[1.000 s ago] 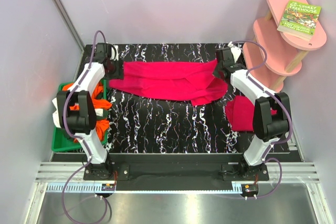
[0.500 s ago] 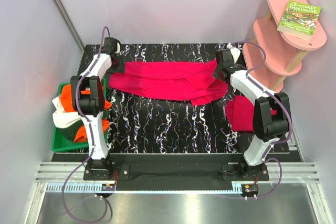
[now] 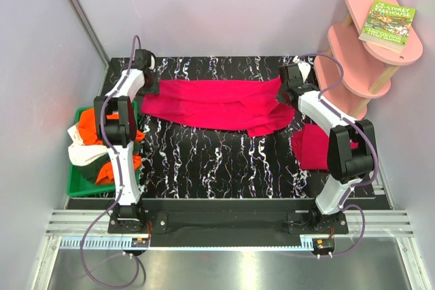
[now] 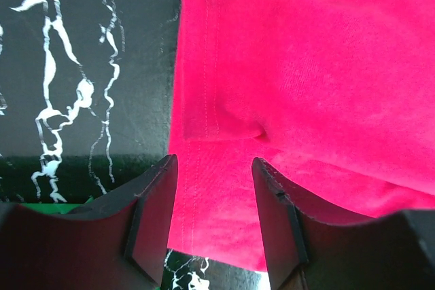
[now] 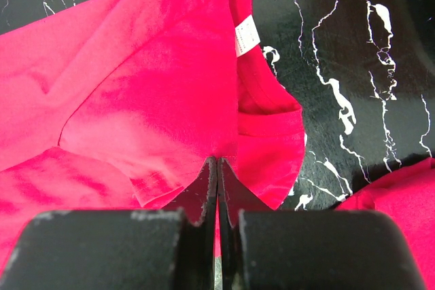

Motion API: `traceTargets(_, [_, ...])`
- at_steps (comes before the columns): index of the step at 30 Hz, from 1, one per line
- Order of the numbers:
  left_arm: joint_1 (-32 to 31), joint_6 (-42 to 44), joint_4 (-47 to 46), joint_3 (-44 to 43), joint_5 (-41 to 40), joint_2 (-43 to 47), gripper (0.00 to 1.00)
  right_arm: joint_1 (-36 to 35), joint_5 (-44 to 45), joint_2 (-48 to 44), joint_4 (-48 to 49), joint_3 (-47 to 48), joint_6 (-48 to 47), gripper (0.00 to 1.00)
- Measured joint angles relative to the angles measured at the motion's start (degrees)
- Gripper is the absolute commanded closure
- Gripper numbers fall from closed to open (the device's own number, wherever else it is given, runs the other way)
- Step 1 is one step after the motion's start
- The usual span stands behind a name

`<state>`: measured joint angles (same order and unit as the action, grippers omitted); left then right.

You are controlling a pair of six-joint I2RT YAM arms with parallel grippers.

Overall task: Fold and stack the t-shirts
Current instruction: Flatten out the tshirt

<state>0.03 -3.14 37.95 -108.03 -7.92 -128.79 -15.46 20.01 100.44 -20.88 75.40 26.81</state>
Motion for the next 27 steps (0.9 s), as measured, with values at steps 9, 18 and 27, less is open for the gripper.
traceTargets(9, [1.8, 0.1, 1.3, -1.3, 0.1, -3.1, 0.64, 0.0, 0.0, 0.0, 0.0, 0.0, -0.1, 1.0])
traceTargets(18, [2.1, 0.0, 1.6, -1.4, 0.4, -3.2, 0.49, -0.1, 0.0, 0.0, 0.0, -0.2, 0.0, 1.0])
traceTargets(27, [2.1, 0.0, 1.3, -4.3, 0.6, -3.5, 0.5, -0.3, 0.0, 0.0, 0.0, -0.6, 0.0, 1.0])
